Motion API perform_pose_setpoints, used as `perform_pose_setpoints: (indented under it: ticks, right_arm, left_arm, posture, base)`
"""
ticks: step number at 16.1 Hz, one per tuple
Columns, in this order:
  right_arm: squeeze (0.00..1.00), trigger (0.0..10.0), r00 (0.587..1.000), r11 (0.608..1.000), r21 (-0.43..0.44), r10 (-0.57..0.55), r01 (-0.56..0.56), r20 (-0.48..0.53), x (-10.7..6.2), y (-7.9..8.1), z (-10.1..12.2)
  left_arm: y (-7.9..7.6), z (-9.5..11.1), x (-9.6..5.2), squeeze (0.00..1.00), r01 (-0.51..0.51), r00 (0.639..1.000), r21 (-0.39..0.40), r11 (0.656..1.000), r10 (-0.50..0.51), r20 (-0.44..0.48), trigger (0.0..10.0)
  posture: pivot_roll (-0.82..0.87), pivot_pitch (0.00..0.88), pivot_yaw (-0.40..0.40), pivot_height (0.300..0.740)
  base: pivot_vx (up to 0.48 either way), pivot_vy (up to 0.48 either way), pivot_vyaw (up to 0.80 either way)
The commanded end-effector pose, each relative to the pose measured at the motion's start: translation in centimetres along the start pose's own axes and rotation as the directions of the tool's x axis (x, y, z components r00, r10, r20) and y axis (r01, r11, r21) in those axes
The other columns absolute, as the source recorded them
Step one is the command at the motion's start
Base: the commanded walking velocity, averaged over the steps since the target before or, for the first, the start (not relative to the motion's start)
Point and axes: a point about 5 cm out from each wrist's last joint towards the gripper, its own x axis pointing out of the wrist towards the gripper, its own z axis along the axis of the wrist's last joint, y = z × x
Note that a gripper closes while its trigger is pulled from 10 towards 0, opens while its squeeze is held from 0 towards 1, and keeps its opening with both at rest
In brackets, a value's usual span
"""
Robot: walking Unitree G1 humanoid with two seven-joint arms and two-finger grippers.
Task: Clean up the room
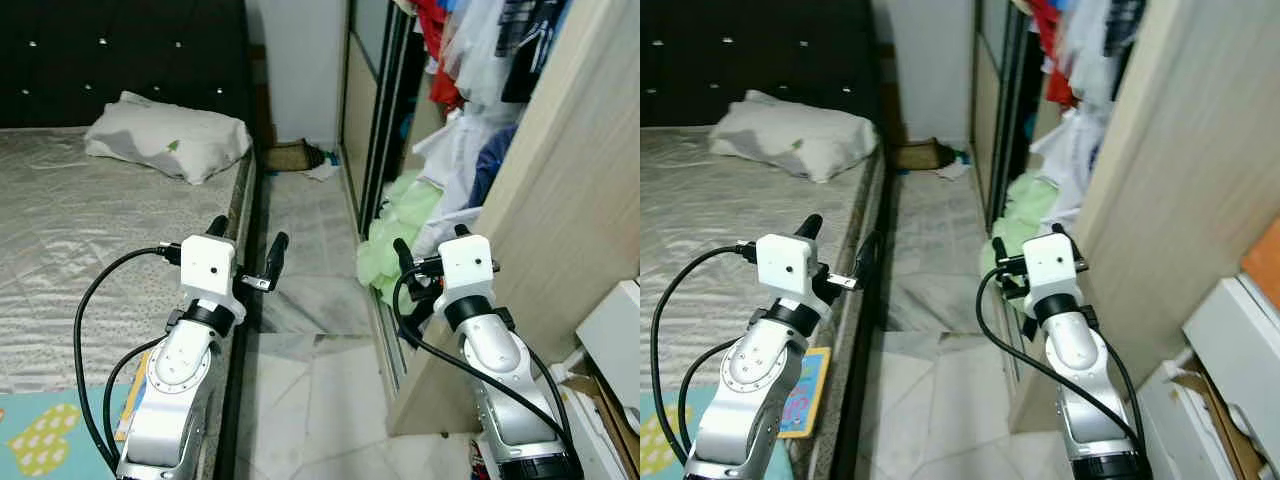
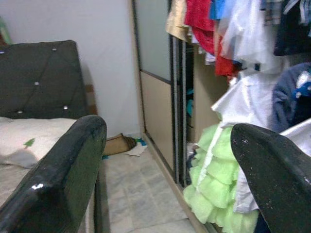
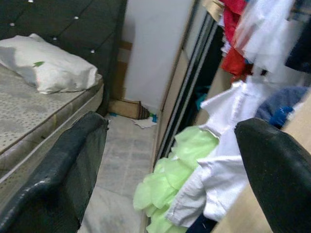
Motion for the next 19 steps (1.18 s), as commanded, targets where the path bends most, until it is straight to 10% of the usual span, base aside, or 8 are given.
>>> perform_pose_setpoints:
  ticks: [1, 19]
  right_arm:
    - [0.00, 10.0, 1.000, 1.000, -0.018, 0.005, -0.005, 0.023, 0.09, -0.27, 0.45]
    - [0.00, 10.0, 0.999, 1.000, -0.011, 0.023, -0.022, 0.035, 0.20, -0.04, 0.52]
  left_arm:
    - [-0.07, 0.06, 0.14, 0.00, 0.000, 1.000, 0.016, 1.000, 0.000, -0.003, 10.0]
    - [0.14, 0.13, 0.31, 0.00, -0.025, 1.000, 0.033, 0.999, 0.025, 0.000, 10.0]
  posture:
    - [-0.03, 0.013, -0.027, 0.740]
    - [-0.03, 0.005, -0.026, 0.740]
  base:
    - [0.000, 0.000, 0.00]
    - [0.000, 0.000, 0.80]
